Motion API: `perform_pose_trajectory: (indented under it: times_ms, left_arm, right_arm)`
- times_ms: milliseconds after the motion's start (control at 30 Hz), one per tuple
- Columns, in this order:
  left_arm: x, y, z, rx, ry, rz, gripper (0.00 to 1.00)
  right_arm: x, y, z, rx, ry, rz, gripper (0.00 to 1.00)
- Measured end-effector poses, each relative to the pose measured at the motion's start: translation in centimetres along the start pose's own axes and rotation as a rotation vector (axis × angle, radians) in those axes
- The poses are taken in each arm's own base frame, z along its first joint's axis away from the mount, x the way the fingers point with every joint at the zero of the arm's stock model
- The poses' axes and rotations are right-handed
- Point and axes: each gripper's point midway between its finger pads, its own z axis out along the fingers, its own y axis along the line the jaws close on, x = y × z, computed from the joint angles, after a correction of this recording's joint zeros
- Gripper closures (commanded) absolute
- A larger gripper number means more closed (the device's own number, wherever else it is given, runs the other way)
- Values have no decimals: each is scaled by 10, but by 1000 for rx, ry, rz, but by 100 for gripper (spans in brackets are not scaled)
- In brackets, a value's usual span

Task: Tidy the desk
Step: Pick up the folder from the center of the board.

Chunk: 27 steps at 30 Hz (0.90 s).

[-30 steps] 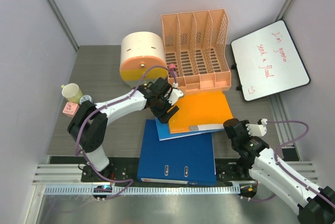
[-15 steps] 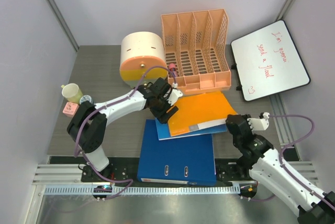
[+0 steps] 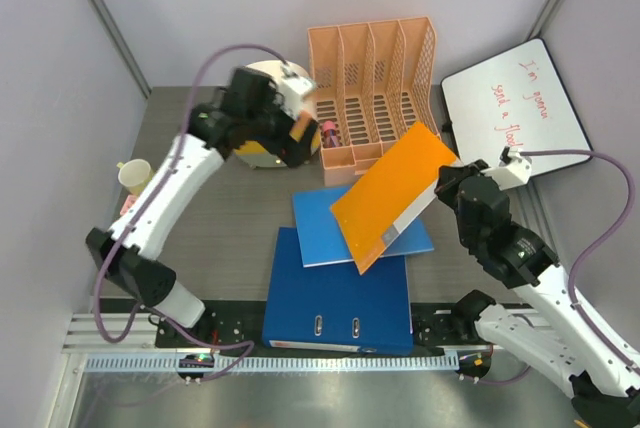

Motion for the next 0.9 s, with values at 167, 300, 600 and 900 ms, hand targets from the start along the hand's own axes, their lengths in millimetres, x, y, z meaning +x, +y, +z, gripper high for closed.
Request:
perform_pose_trajectory:
  times_ms: [167,300,600,900]
  left_arm:
    - [-68,69,-104,-185,-271,-59,0]
    - [-64,74,-139,-223,-308,-77,0]
    - [-9,82,-84,-158,-119,-176,0]
    - [11,84,-62,-137,-64,-215,0]
  right_arm:
    - [-27,33,0,-80,-38,-159,99]
    - [-44,67,3,-176,-84,-256,99]
    - [-80,137,7,-326,-161,-409,99]
    - [-127,188,-1,-402,-268,-451,99]
